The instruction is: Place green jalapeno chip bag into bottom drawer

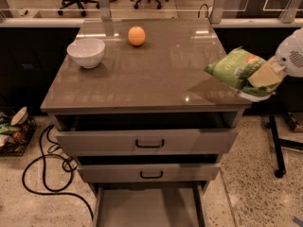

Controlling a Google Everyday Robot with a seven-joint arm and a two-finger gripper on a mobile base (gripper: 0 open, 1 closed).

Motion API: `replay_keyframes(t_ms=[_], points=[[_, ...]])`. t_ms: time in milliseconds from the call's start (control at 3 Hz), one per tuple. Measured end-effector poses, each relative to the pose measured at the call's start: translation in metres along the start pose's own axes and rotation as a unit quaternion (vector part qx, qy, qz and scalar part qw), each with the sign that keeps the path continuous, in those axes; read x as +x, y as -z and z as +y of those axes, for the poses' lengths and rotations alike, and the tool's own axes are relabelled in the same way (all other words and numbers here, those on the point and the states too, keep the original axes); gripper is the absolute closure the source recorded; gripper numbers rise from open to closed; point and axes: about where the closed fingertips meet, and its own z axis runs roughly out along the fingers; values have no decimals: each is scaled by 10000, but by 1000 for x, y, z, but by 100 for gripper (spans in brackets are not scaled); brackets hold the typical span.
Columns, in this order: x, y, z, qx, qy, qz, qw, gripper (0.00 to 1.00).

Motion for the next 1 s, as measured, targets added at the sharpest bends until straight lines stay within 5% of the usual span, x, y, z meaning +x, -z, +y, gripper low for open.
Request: replay_keyframes(t_ms=[333, 667, 1000], points=[[41, 13, 18, 41, 420, -136, 9990, 100], [113, -1, 34, -196, 939, 27, 9954, 100], [154, -17, 43, -442, 1083, 109, 9931, 100]])
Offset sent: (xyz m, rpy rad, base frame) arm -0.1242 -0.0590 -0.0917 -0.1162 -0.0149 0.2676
